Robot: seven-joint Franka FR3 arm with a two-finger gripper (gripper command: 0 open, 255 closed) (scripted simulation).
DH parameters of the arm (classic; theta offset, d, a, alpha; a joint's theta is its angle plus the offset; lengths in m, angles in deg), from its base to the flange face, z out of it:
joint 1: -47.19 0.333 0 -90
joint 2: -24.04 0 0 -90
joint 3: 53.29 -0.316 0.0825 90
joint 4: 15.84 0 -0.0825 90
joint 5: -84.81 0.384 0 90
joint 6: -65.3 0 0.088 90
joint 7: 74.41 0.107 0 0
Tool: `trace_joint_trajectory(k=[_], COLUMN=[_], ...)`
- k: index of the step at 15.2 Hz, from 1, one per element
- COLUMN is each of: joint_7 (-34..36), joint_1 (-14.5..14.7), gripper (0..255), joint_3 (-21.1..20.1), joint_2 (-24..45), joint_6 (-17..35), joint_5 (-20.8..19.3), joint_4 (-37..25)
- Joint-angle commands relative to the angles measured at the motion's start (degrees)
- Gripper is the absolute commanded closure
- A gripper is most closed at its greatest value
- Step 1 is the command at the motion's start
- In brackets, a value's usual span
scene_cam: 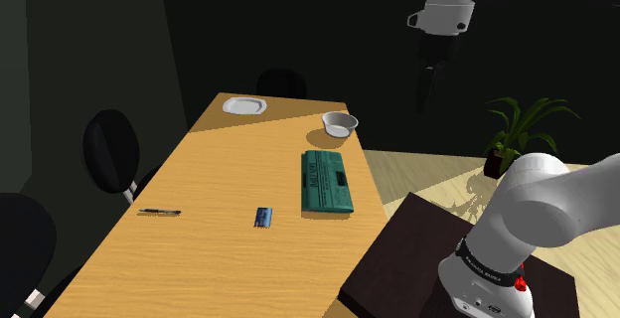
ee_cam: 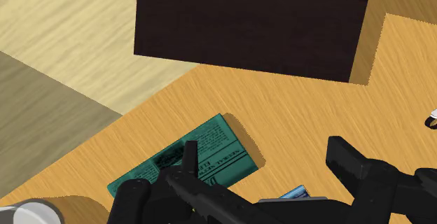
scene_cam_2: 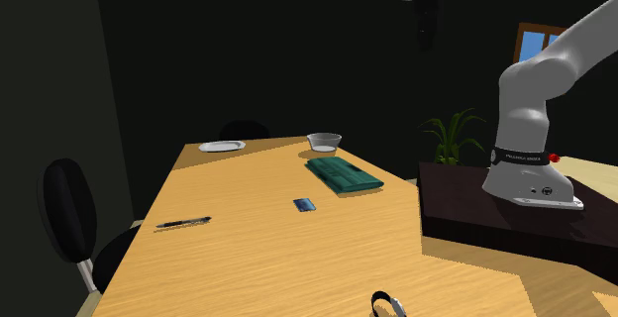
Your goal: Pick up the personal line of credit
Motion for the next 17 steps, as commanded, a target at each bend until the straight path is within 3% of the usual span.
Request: trace_joint_trajectory(k=[1,9,17], joint_7=[0.0,13.55,25.29], joint_1=[0.0,-0.37,-0.46], gripper=[0,0,0], joint_3=[0.0,-5.68,-9.9], joint_2=[0.0,12.91,29.39], joint_6=[0.0,9.19,18.62], joint_5=[0.0,7.42,13.21], joint_4=[0.0,1.38,-1.77])
